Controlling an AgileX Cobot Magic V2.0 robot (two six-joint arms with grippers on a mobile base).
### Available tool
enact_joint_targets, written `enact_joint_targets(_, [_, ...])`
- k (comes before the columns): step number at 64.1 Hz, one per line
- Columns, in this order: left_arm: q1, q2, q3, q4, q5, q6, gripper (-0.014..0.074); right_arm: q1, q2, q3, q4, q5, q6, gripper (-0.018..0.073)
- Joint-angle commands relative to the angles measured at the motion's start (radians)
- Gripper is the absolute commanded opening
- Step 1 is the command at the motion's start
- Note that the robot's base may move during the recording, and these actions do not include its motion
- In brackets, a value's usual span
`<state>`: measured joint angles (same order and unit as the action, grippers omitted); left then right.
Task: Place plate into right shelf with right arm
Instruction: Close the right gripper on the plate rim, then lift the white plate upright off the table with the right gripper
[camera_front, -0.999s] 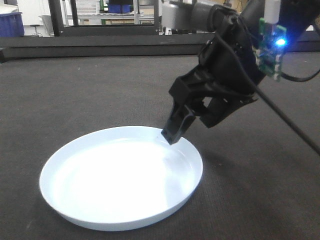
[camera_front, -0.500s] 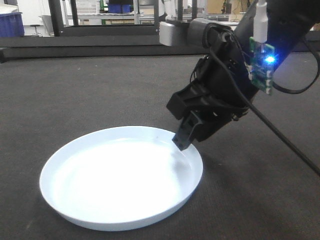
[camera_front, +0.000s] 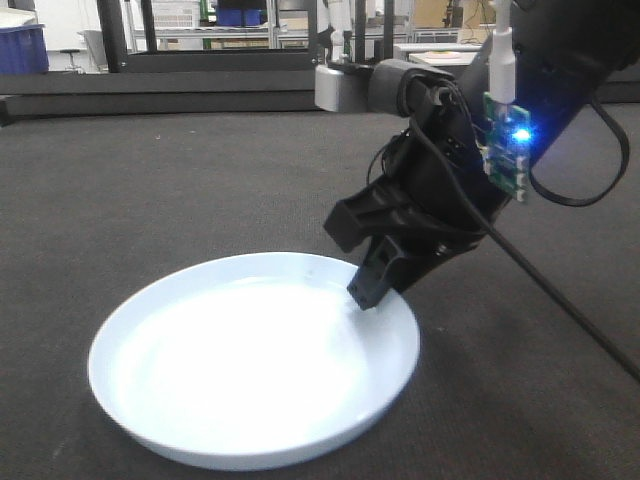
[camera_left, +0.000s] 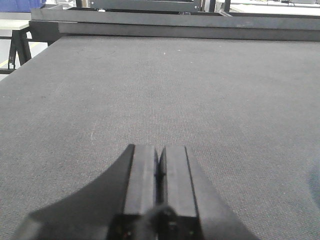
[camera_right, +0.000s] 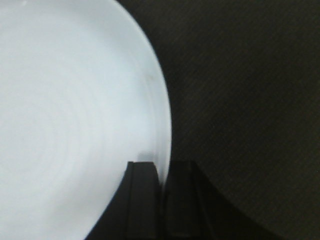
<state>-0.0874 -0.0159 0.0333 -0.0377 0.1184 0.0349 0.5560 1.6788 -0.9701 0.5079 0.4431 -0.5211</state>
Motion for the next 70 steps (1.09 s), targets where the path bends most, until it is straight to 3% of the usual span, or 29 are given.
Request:
enact_joint_targets(1, [-0.005, -0.005, 0.008, -0.004, -0.086, -0.003, -0.0047, -0.001, -0.04, -0.028, -0.004, -0.04, -0.012, 0.0058])
enact_joint_targets(26, [-0.005, -0.005, 0.008, -0.004, -0.086, -0.003, -0.0047, -0.004, -0.226, -0.028, -0.004, -0.153, -0.012, 0.0057])
enact_joint_targets(45, [-0.005, -0.005, 0.008, -0.004, -0.086, -0.003, -0.0047, -0.021, -0.562, 0.016, -0.004, -0.169, -0.007, 0.0057])
enact_joint_targets(70, [-0.005, -0.005, 0.008, -0.004, -0.086, -0.003, -0.0047, -0.021, -1.078, 0.221, -0.004, -0.242, 0.0, 0.0057])
